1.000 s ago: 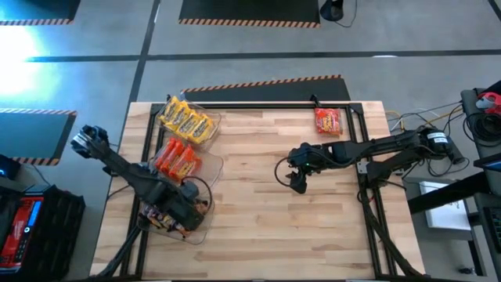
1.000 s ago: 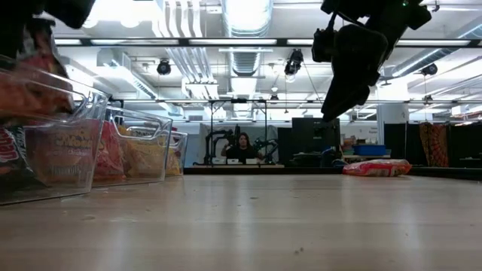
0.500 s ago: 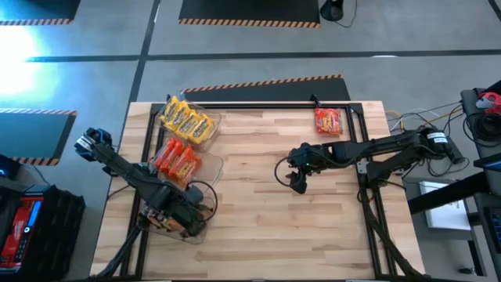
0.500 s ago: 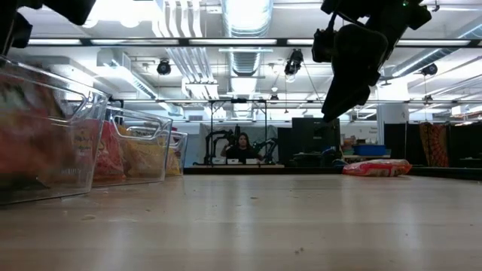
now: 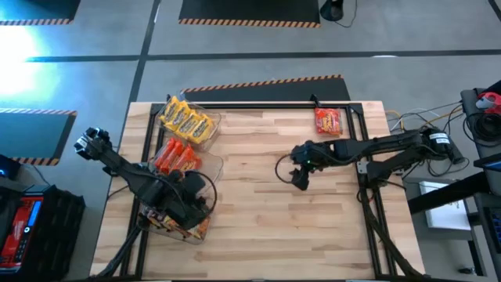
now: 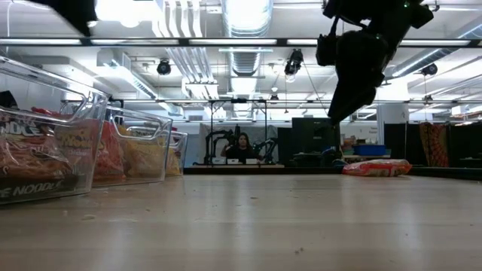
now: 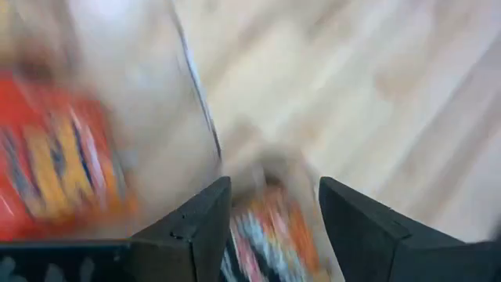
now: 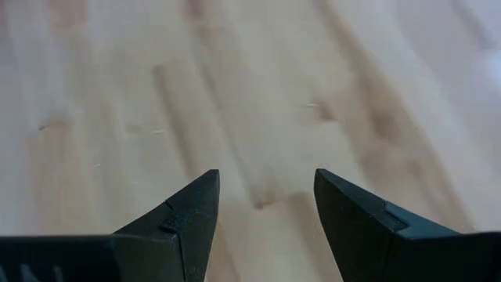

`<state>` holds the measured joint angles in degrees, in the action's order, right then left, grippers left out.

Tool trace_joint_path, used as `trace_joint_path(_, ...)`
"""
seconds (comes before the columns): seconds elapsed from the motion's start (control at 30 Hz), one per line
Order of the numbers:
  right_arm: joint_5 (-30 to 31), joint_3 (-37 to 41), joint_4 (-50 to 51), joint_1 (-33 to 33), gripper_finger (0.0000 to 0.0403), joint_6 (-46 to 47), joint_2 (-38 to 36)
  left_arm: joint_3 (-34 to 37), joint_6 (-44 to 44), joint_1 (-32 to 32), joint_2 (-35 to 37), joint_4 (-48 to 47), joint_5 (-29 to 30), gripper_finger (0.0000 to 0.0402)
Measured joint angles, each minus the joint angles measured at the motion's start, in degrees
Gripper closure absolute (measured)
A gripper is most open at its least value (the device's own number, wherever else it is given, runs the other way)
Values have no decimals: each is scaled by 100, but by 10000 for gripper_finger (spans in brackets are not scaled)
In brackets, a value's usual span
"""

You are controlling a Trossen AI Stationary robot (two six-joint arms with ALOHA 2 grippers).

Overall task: Sort Maruchan noodles
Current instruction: Put the orange noodles pack into the middle transparent bin

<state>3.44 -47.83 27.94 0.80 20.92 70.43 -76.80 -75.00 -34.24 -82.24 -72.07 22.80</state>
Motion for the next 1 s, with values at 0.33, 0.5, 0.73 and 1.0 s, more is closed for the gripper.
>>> trace_joint_path(0.33, 868, 0, 1183, 1459, 204, 233, -534, 262, 1794, 783, -24, 727, 1252, 223)
trace_joint_path(0.5, 1269, 0, 1135, 2437, 204, 18, -414, 546, 3238, 1809, -26, 1448, 1282, 223)
trace_joint_path(0.73, 1273, 2, 1074, 3939, 204, -977, 78, 729, 5488, 3104, -28, 2795, 706, 223)
trace_joint_path(1.0, 1268, 4, 886, 5137, 204, -1392, 757, 766, 5825, 3318, -28, 3056, 617, 223)
